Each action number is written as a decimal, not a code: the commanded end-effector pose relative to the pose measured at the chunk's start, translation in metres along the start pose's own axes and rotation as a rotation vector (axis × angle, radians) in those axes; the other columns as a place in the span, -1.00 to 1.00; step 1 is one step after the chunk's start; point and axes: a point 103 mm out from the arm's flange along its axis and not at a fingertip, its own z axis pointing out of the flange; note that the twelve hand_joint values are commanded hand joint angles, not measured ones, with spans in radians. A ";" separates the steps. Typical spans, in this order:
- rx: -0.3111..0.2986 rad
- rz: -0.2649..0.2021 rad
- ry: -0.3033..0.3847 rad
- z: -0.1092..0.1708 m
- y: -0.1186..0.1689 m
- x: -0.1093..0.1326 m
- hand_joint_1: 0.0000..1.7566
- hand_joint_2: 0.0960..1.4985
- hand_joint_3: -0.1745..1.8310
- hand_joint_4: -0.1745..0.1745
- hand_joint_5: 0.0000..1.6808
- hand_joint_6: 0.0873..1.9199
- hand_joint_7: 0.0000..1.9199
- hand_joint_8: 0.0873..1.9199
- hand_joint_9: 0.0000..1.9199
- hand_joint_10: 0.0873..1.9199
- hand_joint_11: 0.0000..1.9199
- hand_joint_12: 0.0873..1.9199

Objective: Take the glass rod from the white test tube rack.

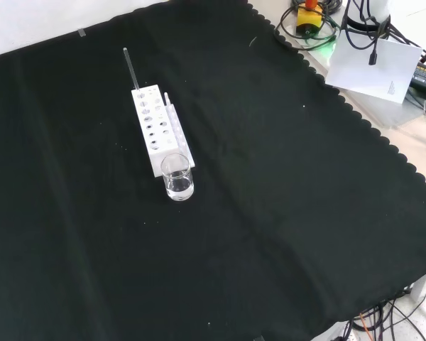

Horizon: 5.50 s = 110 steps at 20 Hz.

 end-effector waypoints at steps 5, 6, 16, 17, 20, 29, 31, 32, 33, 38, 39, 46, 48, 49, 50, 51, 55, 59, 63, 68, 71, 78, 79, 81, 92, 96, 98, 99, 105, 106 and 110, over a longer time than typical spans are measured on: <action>0.046 -0.014 -0.042 0.034 0.091 -0.021 -0.11 -0.13 -0.10 -1.00 -0.87 -1.00 -1.00 -0.29 -0.96 -0.09 -1.00 0.35; 0.051 -0.012 -0.042 0.039 0.097 -0.023 -0.11 -0.13 -0.10 -1.00 -0.87 -1.00 -1.00 -0.29 -0.96 -0.09 -1.00 0.35; 0.106 -0.028 -0.056 0.071 0.130 -0.025 -0.12 -0.13 -0.10 -1.00 -0.85 -1.00 -1.00 -0.23 -0.94 -0.07 -1.00 0.39; 0.108 -0.032 -0.054 0.074 0.131 -0.025 -0.12 -0.13 -0.10 -1.00 -0.85 -1.00 -1.00 -0.22 -0.94 -0.07 -1.00 0.39; 0.114 -0.036 -0.049 0.080 0.133 -0.027 -0.12 -0.13 -0.10 -1.00 -0.84 -1.00 -1.00 -0.20 -0.93 -0.06 -1.00 0.39; 0.132 -0.022 -0.040 0.103 0.126 -0.031 -0.12 -0.12 -0.10 -1.00 -0.81 -1.00 -0.98 -0.10 -0.89 -0.06 -1.00 0.41; 0.132 -0.030 -0.037 0.108 0.125 -0.030 -0.12 -0.12 -0.10 -1.00 -0.81 -1.00 -0.96 -0.08 -0.86 -0.06 -1.00 0.45; 0.131 -0.032 -0.036 0.111 0.124 -0.029 -0.12 -0.12 -0.10 -1.00 -0.80 -1.00 -0.93 -0.07 -0.83 -0.05 -0.99 0.47; 0.133 -0.034 -0.035 0.114 0.124 -0.029 -0.12 -0.12 -0.10 -1.00 -0.78 -1.00 -0.90 -0.06 -0.80 -0.05 -0.98 0.48; 0.132 -0.040 -0.018 0.124 0.123 -0.029 -0.12 -0.12 -0.09 -1.00 -0.72 -1.00 -0.78 -0.04 -0.68 -0.06 -0.88 0.47; 0.132 -0.040 -0.018 0.126 0.123 -0.029 -0.12 -0.12 -0.09 -1.00 -0.71 -1.00 -0.75 -0.04 -0.65 -0.06 -0.85 0.47; 0.144 -0.045 -0.001 0.141 0.122 -0.029 -0.12 -0.09 -0.11 -1.00 -0.65 -1.00 -0.61 -0.03 -0.51 -0.08 -0.72 0.44; 0.148 -0.050 -0.003 0.147 0.123 -0.028 -0.12 -0.08 -0.11 -1.00 -0.64 -1.00 -0.56 -0.03 -0.47 -0.09 -0.68 0.42; 0.150 -0.052 -0.005 0.151 0.124 -0.027 -0.12 -0.08 -0.11 -1.00 -0.62 -1.00 -0.52 -0.03 -0.43 -0.09 -0.65 0.41; 0.151 -0.053 -0.004 0.154 0.125 -0.026 -0.12 -0.08 -0.12 -1.00 -0.61 -1.00 -0.49 -0.04 -0.40 -0.10 -0.61 0.40; 0.151 -0.053 -0.002 0.156 0.126 -0.026 -0.12 -0.07 -0.12 -1.00 -0.60 -1.00 -0.46 -0.04 -0.36 -0.11 -0.58 0.39; 0.149 -0.059 -0.005 0.168 0.129 -0.025 -0.11 -0.04 -0.13 -1.00 -0.52 -0.98 -0.25 0.01 -0.15 -0.09 -0.30 0.32; 0.144 -0.072 -0.014 0.167 0.129 -0.023 -0.08 -0.02 -0.14 -1.00 -0.45 -0.70 -0.07 0.04 0.01 -0.04 -0.09 0.26; 0.159 -0.082 -0.015 0.171 0.133 -0.019 -0.05 -0.01 -0.14 -1.00 -0.46 -0.23 0.02 0.05 0.10 -0.03 0.00 0.23; 0.179 -0.076 -0.007 0.176 0.137 -0.021 -0.05 -0.01 -0.13 -1.00 -0.35 -0.09 -0.03 -0.02 0.09 -0.10 0.00 0.23; 0.180 -0.075 -0.004 0.179 0.139 -0.025 -0.03 -0.01 -0.13 -1.00 -0.25 -0.06 -0.02 -0.08 0.15 -0.20 0.03 0.21; 0.173 -0.119 -0.012 0.177 0.141 -0.013 0.06 -0.03 -0.12 -1.00 -0.16 -0.05 0.14 -0.18 0.47 -0.34 0.37 0.00; 0.174 -0.120 -0.012 0.177 0.141 -0.012 0.08 -0.03 -0.11 -1.00 -0.15 -0.05 0.16 -0.18 0.50 -0.35 0.40 -0.02; 0.177 -0.119 -0.015 0.178 0.141 -0.012 0.10 -0.03 -0.11 -1.00 -0.14 -0.05 0.18 -0.18 0.53 -0.36 0.44 -0.05; 0.098 -0.119 -0.039 0.173 0.141 -0.017 0.46 0.04 -0.34 -1.00 0.22 -0.23 0.24 0.02 0.57 -0.16 0.66 -0.52; 0.056 -0.133 -0.022 0.158 0.137 -0.014 0.48 0.07 -0.40 -1.00 0.30 -0.41 0.22 0.05 0.55 -0.10 0.62 -0.46; 0.052 -0.137 -0.021 0.147 0.133 -0.012 0.48 0.11 -0.47 -1.00 0.32 -0.47 0.22 0.04 0.55 -0.11 0.62 -0.45; 0.055 -0.137 -0.019 0.143 0.131 -0.012 0.49 0.12 -0.48 -1.00 0.32 -0.48 0.22 0.04 0.56 -0.11 0.62 -0.44; 0.037 -0.135 0.009 0.106 0.111 -0.013 0.49 0.14 -0.52 -1.00 0.34 -0.53 0.22 0.02 0.59 -0.14 0.63 -0.44; 0.040 -0.135 0.010 0.098 0.106 -0.013 0.49 0.16 -0.54 -1.00 0.34 -0.54 0.22 0.02 0.59 -0.15 0.63 -0.44; 0.039 -0.138 0.024 0.070 0.092 -0.010 0.49 0.18 -0.57 -1.00 0.34 -0.54 0.22 0.02 0.60 -0.16 0.64 -0.44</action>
